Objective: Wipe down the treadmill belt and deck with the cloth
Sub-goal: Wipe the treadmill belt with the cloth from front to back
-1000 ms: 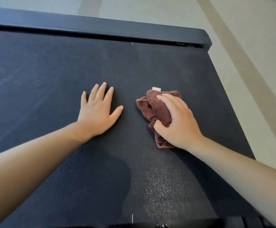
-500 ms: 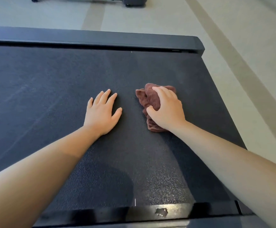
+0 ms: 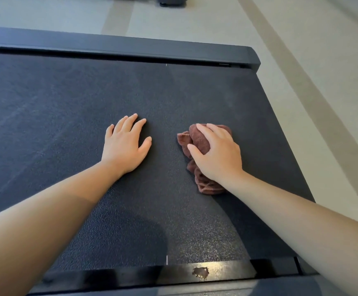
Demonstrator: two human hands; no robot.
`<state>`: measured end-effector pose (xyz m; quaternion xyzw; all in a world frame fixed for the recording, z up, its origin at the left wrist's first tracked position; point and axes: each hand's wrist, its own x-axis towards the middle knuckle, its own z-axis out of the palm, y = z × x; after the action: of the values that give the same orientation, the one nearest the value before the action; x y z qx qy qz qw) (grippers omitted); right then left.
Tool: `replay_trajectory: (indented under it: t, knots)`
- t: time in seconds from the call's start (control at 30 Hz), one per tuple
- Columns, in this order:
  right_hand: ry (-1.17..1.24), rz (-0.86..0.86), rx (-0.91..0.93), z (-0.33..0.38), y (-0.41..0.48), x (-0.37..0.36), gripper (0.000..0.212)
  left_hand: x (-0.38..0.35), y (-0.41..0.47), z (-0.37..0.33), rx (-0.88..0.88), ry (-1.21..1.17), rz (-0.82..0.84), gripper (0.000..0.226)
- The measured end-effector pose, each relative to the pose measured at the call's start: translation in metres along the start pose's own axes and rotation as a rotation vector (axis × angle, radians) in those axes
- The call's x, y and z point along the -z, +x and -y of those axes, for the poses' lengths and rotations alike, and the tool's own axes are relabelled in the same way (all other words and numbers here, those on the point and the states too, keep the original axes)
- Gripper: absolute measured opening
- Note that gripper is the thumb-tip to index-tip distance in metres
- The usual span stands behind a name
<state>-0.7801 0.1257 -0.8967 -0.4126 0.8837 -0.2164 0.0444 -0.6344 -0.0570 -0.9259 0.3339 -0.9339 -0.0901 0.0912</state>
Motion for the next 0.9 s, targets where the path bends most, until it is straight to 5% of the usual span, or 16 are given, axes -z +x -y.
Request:
replay_trajectory:
  t: [0.43,0.67,0.9]
  knots:
    - [0.086,0.086,0.151,-0.04,-0.058,0.03,0.043,0.0,-0.002,0.001,-0.015,-0.026,0.016,0.056]
    - [0.104,0.0,0.039,-0.05,-0.053,0.037,0.037,0.005,-0.002,-0.006,0.004,-0.038,0.062,0.055]
    - [0.06,0.108,0.103,-0.05,-0.119,0.05,0.049,0.016,-0.058,-0.054,-0.374,-0.053,0.259,0.06]
